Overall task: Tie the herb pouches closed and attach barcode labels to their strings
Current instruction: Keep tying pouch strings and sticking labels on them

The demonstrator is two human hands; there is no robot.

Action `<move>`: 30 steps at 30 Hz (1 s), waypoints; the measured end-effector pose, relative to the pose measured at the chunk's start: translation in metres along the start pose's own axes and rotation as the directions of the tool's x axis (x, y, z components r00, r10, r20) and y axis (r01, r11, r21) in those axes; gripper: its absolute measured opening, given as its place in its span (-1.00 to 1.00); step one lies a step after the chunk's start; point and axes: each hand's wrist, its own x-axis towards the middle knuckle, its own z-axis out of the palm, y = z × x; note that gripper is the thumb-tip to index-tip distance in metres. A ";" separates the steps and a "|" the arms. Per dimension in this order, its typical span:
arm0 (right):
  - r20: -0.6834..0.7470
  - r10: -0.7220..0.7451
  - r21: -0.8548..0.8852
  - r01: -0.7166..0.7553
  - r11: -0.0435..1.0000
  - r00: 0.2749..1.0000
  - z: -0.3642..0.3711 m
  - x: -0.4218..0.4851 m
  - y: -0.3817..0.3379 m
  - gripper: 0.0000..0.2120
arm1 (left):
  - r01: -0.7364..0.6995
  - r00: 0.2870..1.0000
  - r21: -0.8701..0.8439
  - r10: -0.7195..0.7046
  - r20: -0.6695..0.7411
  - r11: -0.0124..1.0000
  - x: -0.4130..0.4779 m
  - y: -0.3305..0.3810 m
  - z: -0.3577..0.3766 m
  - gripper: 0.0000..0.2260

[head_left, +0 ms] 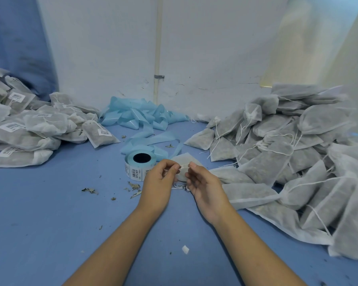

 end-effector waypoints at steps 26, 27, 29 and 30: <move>0.129 0.074 0.208 -0.100 0.973 0.989 -0.005 0.004 0.000 -0.85 | -0.111 0.994 0.464 0.106 0.037 0.879 -0.003 -0.002 0.002 -0.57; 0.148 0.077 0.213 -0.108 0.971 0.986 -0.005 0.003 0.001 -0.87 | -0.123 0.992 0.521 0.106 0.061 0.845 -0.003 -0.004 0.003 -0.58; 0.187 0.077 0.218 -0.118 0.969 0.979 -0.004 0.001 0.000 -0.90 | -0.148 0.989 0.598 0.131 0.072 0.788 -0.002 -0.007 0.003 -0.70; 0.204 0.076 0.221 -0.122 0.968 0.976 -0.004 0.001 0.000 -0.92 | -0.156 0.986 0.619 0.157 0.052 0.770 -0.002 -0.006 0.003 -0.78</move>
